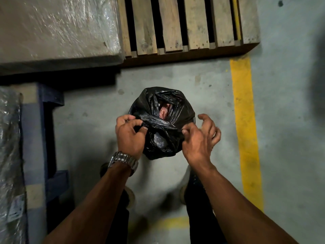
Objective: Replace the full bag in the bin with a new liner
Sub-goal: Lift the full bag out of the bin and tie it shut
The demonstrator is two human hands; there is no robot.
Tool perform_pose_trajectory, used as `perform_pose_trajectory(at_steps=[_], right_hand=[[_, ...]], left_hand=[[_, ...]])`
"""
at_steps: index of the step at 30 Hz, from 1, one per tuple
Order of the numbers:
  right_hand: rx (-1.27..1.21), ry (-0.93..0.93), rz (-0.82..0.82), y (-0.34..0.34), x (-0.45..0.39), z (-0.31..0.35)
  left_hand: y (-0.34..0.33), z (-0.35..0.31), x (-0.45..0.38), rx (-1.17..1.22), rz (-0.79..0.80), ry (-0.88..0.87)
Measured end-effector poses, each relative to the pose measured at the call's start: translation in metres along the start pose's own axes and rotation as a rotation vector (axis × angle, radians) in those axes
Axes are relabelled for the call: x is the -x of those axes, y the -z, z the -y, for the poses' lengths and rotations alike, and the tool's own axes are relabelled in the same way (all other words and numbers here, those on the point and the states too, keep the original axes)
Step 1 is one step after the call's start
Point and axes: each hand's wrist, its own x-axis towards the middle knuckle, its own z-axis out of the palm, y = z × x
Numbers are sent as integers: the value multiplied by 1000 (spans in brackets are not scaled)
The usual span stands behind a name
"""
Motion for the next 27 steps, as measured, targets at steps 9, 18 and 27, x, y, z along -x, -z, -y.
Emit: perform_pose_trajectory(at_steps=[9, 18, 27], right_hand=[[-14, 56, 43, -15, 40, 1], [-138, 186, -17, -10, 59, 31], [-353, 183, -76, -12, 47, 50]], left_hand=[[-1, -29, -29, -294, 138, -173], [-19, -60, -34, -525, 321, -232], [-12, -42, -42, -655, 551, -278]])
